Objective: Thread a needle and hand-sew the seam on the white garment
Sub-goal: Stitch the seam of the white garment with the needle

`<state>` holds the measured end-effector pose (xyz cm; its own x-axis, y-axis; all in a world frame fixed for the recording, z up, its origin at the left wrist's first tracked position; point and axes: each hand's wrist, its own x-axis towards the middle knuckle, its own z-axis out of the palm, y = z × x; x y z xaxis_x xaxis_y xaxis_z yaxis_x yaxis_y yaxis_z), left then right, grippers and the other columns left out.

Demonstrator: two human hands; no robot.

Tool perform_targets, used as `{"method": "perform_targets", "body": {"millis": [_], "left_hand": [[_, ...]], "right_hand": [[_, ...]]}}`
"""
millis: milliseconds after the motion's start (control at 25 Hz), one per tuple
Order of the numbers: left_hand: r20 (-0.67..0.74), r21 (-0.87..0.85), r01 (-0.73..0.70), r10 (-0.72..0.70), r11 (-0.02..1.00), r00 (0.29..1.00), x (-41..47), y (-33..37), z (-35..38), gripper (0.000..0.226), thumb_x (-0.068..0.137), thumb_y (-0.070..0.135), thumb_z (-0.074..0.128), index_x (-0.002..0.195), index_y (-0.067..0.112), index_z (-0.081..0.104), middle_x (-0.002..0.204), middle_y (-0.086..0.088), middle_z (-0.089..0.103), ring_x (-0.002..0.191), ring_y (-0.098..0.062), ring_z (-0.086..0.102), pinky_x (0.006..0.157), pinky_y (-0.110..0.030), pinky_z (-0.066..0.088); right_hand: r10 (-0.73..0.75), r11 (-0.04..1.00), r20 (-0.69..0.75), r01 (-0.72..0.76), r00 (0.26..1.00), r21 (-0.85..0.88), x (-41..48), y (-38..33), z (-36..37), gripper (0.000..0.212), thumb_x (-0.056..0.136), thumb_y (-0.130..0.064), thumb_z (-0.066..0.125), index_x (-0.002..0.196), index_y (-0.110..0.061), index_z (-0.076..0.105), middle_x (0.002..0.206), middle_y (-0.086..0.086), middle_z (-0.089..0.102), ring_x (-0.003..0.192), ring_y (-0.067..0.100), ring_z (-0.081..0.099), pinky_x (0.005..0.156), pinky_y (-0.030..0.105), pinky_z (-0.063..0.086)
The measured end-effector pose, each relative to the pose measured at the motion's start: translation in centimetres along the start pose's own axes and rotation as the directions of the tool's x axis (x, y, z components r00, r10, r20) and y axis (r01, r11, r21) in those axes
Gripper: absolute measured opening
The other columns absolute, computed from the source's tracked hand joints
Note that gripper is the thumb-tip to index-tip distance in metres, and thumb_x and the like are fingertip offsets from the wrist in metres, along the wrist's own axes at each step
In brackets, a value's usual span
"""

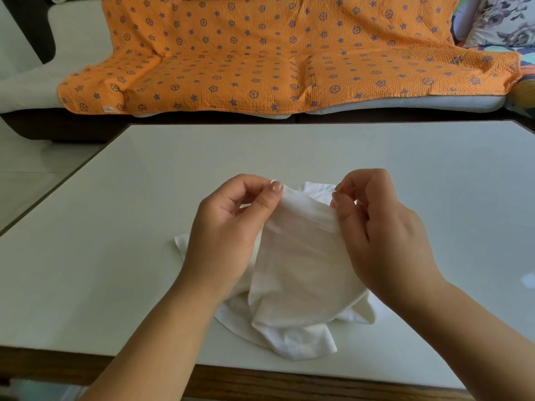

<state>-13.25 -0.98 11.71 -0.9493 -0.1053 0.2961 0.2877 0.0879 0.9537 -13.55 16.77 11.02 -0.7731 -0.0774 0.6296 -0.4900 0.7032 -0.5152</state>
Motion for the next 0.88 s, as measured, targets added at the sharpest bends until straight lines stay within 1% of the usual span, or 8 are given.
{"method": "perform_targets", "body": {"millis": [120, 200, 320, 440, 560, 680, 760, 880], "left_hand": [[0.003, -0.01, 0.053, -0.053, 0.999, 0.999, 0.1, -0.5, 0.5, 0.015, 0.095, 0.024, 0.059, 0.083, 0.018, 0.065, 0.068, 0.007, 0.062, 0.067, -0.009, 0.057, 0.068, -0.024, 0.05], [-0.005, 0.033, 0.054, -0.054, 0.998, 0.999, -0.1, -0.7, 0.9, 0.012, 0.098, 0.024, 0.055, 0.088, 0.019, 0.059, 0.065, -0.003, 0.058, 0.062, -0.014, 0.05, 0.059, -0.028, 0.046], [-0.003, 0.049, 0.08, -0.08, 0.996, 0.997, -0.3, -1.2, 1.3, 0.008, 0.1, 0.023, 0.055, 0.093, 0.027, 0.055, 0.083, -0.024, 0.063, 0.068, -0.027, 0.049, 0.063, -0.046, 0.045], [0.025, 0.039, 0.132, -0.133, 0.991, 0.991, 0.0, -2.2, 1.0, 0.018, 0.099, 0.019, 0.054, 0.095, 0.036, 0.054, 0.085, -0.031, 0.061, 0.064, -0.038, 0.048, 0.063, -0.052, 0.044], [0.077, 0.141, 0.235, -0.248, 0.962, 0.966, -0.4, -4.3, 1.3, 0.033, 0.1, 0.011, 0.051, 0.094, 0.04, 0.066, 0.084, -0.012, 0.07, 0.069, -0.031, 0.053, 0.064, -0.037, 0.045], [0.124, 0.342, 0.355, -0.417, 0.87, 0.901, -1.1, -6.3, 1.8, 0.035, 0.101, 0.012, 0.049, 0.092, 0.035, 0.074, 0.096, 0.007, 0.073, 0.087, -0.018, 0.067, 0.071, -0.016, 0.05], [0.138, 0.404, 0.36, -0.445, 0.841, 0.885, -1.0, -6.9, 1.6, 0.027, 0.099, 0.016, 0.052, 0.099, 0.035, 0.073, 0.094, 0.01, 0.071, 0.08, -0.01, 0.065, 0.071, -0.012, 0.048], [0.173, 0.419, 0.349, -0.451, 0.838, 0.875, -0.5, -7.0, 1.1, 0.023, 0.093, 0.021, 0.065, 0.106, 0.039, 0.069, 0.102, 0.014, 0.069, 0.089, 0.001, 0.065, 0.083, -0.015, 0.05]], "right_hand": [[0.012, 1.0, 0.021, -0.011, 1.0, -0.019, -0.1, 0.5, 0.1, 0.008, 0.097, -0.026, 0.046, 0.098, -0.028, 0.038, 0.064, -0.027, 0.044, 0.059, -0.002, 0.048, 0.047, 0.016, 0.027], [0.018, 1.0, 0.033, -0.017, 0.999, -0.021, -0.1, 0.5, -0.1, 0.007, 0.097, -0.026, 0.046, 0.098, -0.027, 0.039, 0.066, -0.028, 0.044, 0.059, 0.001, 0.048, 0.046, 0.018, 0.029], [0.015, 0.999, 0.047, -0.013, 0.999, -0.051, -0.2, 0.7, -0.2, 0.009, 0.096, -0.021, 0.051, 0.099, -0.022, 0.043, 0.063, -0.028, 0.043, 0.055, 0.004, 0.047, 0.044, 0.019, 0.028], [-0.006, 0.989, 0.071, 0.017, 0.997, -0.148, -0.3, 1.2, -0.3, 0.005, 0.095, -0.019, 0.052, 0.098, -0.017, 0.048, 0.067, -0.021, 0.053, 0.042, 0.006, 0.044, 0.043, 0.025, 0.037], [0.157, 0.925, 0.29, -0.038, 0.944, -0.378, -1.0, 2.4, 1.1, 0.012, 0.099, -0.028, 0.037, 0.102, -0.023, 0.047, 0.076, -0.007, 0.062, 0.057, 0.028, 0.057, 0.054, 0.033, 0.043], [0.286, 0.885, 0.487, -0.032, 0.825, -0.465, -2.3, 3.7, 3.0, 0.016, 0.103, -0.033, 0.028, 0.107, -0.025, 0.042, 0.097, -0.007, 0.062, 0.067, 0.024, 0.052, 0.059, 0.031, 0.036], [0.3, 0.888, 0.504, -0.044, 0.81, -0.459, -2.4, 4.0, 3.5, 0.017, 0.104, -0.032, 0.027, 0.108, -0.024, 0.042, 0.102, -0.008, 0.06, 0.067, 0.021, 0.047, 0.059, 0.03, 0.035], [0.285, 0.89, 0.494, -0.035, 0.822, -0.454, -2.0, 4.0, 3.5, 0.015, 0.104, -0.03, 0.028, 0.106, -0.024, 0.041, 0.099, -0.008, 0.061, 0.066, 0.021, 0.048, 0.058, 0.031, 0.035]]}}
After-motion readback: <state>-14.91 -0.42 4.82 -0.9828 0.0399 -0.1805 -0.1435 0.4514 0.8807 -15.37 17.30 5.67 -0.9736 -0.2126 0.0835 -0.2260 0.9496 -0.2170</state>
